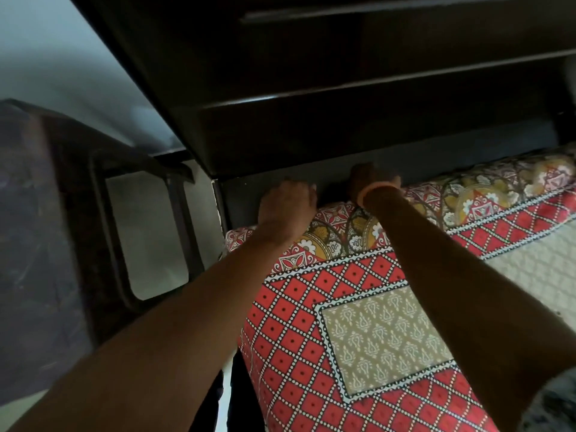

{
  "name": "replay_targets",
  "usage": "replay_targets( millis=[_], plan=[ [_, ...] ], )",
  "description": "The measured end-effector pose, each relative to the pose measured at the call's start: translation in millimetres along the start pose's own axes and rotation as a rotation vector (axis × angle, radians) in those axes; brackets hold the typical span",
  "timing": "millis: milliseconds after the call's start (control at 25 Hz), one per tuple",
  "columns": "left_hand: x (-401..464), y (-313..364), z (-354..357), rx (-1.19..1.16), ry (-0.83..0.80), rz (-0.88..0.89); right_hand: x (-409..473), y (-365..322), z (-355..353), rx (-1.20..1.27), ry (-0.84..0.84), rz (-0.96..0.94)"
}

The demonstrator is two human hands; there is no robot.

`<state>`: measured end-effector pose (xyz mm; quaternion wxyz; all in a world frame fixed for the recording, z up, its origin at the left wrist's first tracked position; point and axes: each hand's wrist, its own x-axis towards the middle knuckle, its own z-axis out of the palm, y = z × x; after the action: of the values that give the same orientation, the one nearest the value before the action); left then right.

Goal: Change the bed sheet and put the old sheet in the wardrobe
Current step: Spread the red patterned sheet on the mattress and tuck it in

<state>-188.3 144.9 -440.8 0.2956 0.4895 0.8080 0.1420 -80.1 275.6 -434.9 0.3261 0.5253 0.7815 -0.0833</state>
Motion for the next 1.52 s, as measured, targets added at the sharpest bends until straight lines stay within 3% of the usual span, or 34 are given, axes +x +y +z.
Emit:
replay_targets(
  millis=[120,200,320,640,800,1000,1160,1440,1520],
  plan=[
    [-54.9,11.8,10.0,0.235,0.154,0.192,-56.5,5.7,26.5,0.139,0.428,-0.143],
    [-114.1,22.2,24.6,0.31,0.086,0.317,-129.0,10.2,67.2,0.299,0.507,-0.048],
    [-209.9,24.5,57.1,0.365,-0.037,0.576,-238.7,22.9,150.3,0.526,0.432,0.226],
    [-392.0,5.3,121.6,0.487,-0.247,0.761,-514.8,19.6,346.9,0.673,0.178,0.677],
    [-496.9,12.6,167.6,0.54,-0.441,1.047,-634.2,15.6,429.0,0.728,0.057,0.844],
    [-653.1,40.8,245.9,0.609,-0.574,1.349,-768.0,34.6,549.6,0.786,0.08,0.979],
    [-778.4,79.3,328.1,0.71,-0.553,1.439,-870.3,89.0,642.9,0.853,0.108,1.09],
    [-1027.4,163.1,480.1,0.829,-0.65,1.622,-1088.1,180.0,824.7,0.897,0.076,1.203],
    [-1081.8,182.2,521.8,0.832,-0.703,1.699,-1138.1,208.4,873.7,0.983,0.068,1.324]
  ],
)
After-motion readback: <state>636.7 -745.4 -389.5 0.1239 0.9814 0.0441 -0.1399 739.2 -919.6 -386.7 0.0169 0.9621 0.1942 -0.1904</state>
